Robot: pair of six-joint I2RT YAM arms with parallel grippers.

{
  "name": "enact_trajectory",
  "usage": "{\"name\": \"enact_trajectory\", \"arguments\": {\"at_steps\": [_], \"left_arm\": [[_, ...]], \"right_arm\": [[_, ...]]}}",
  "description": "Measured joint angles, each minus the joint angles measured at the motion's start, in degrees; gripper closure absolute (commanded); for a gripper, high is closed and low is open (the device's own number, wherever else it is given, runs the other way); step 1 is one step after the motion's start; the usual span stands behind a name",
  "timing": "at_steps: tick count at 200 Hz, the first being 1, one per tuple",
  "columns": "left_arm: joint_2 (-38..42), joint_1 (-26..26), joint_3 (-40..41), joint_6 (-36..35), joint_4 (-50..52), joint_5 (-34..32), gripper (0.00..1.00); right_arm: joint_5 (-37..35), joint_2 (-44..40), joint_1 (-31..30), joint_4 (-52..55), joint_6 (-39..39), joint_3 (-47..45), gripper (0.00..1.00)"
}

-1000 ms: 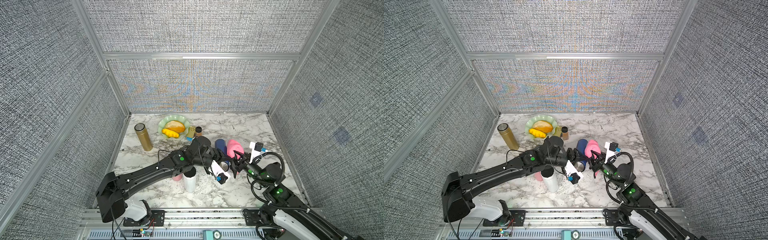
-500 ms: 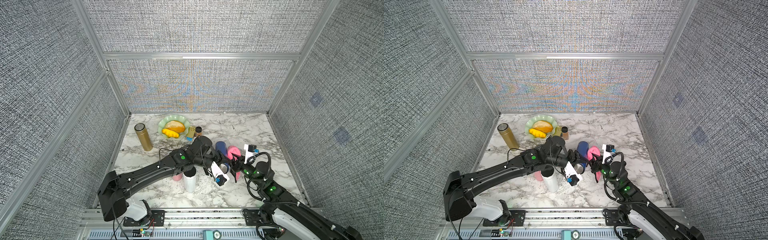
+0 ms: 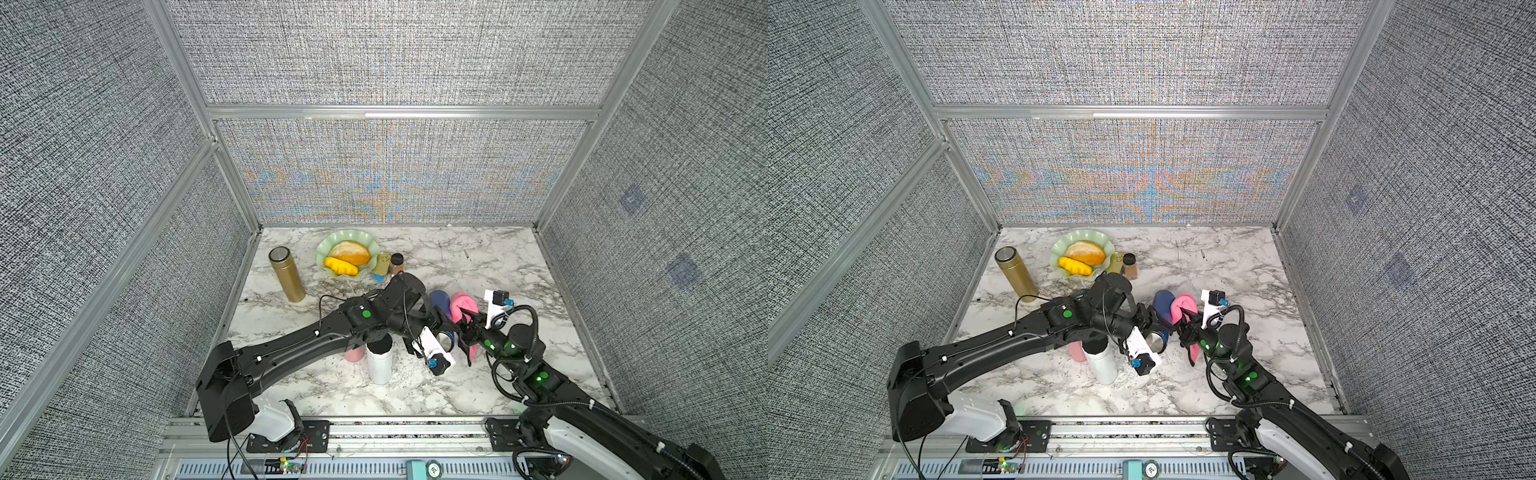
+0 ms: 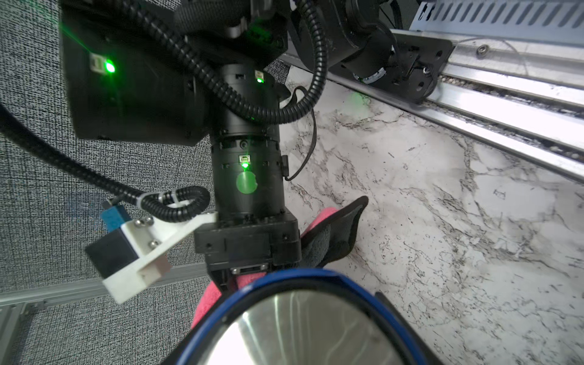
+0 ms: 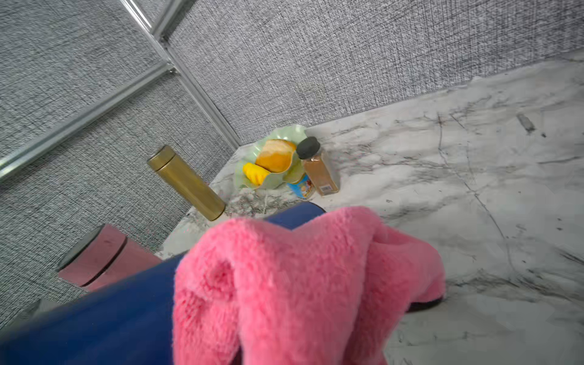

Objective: Wipe the surface of the thermos
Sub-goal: Wipe the dirt from the surface of the thermos.

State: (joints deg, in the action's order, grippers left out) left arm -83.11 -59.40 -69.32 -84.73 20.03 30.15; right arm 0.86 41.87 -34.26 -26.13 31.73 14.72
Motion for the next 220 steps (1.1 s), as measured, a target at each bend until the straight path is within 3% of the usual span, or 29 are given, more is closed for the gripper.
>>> {"name": "enact_trajectory", "arguments": {"at_steps": [55,112,178,220], "left_arm": [[-0.72,-0.13,-1.38,-1.81,0.0,1.31,1.0],[-1.2,-0.09,-1.81,-1.88,5.51,1.29,1.0],[-0.96,-0.26,-1.99,-3.87,3.74,2.73,1.0],[-0.9,-0.92,-2.1,-3.8,6.91,2.78,1.0]], "right_arm": [[5.88,-4.52,-2.75,-0.22,-0.87,7.48,1.0],[4.02,2.38,0.85,-4.28,1.33,-1.73,1.0],[9.77,-2.84,-0.35,-2.38,1.09,6.1,1.0],[9.42,4.2,1.05,-7.61,1.97,1.95,1.0]]}}
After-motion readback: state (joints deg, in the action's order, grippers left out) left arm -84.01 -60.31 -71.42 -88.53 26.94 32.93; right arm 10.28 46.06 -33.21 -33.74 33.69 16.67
